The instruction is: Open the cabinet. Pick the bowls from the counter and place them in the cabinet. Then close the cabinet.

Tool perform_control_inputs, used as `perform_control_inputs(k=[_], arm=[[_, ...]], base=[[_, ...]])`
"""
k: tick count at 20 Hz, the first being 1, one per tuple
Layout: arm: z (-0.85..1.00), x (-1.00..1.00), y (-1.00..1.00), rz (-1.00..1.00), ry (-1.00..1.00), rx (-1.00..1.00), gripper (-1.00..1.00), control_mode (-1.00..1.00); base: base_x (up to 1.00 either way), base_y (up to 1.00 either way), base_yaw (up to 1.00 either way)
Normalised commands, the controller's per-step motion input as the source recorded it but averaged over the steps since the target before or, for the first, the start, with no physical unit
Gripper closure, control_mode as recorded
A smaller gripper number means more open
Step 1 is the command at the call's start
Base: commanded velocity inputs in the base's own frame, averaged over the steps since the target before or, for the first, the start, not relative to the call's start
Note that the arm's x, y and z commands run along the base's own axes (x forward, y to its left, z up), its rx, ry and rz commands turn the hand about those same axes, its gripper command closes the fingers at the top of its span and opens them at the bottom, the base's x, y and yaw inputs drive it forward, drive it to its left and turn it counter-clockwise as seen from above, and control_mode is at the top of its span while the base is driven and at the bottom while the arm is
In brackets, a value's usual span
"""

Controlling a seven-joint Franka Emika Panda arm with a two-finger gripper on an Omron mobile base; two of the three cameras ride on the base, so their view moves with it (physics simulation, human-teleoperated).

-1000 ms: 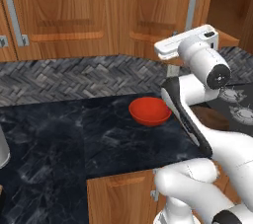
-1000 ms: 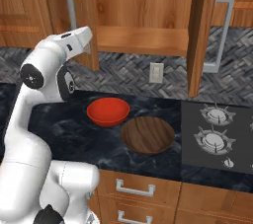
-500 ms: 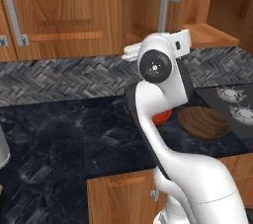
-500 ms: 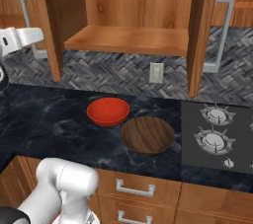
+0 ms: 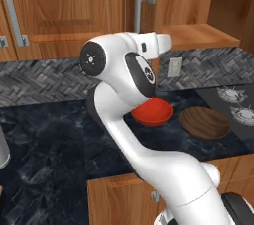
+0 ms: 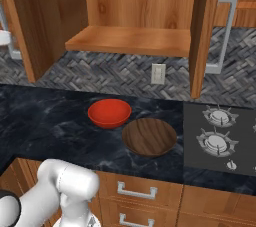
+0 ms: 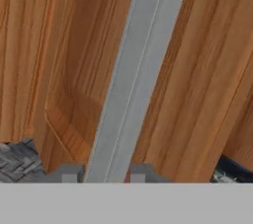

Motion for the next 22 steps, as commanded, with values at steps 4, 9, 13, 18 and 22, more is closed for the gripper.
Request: perform_control_inputs(k=[4, 9, 13, 18, 22], arm=[[-0.14, -0.86, -0.01, -0.04, -0.11, 0.17, -1.00, -1.00], [0.04, -1.00, 0.08, -0.09, -0.18, 0.09, -1.00, -1.00], [0.17, -0.85, -0.31, -0.06, -0.12, 0.10, -1.00, -1.00], [0.11, -0.08, -0.99, 0.04, 0.00, 0.24, -1.00, -1.00], [0.00, 0.00, -1.00, 0.09, 0.00, 0.27, -1.00, -1.00]], base=[[0.00, 0.00, 0.00], [0.00, 0.00, 0.00], [0.00, 0.00, 0.00], [0.00, 0.00, 0.00], [0.00, 0.00, 0.00]])
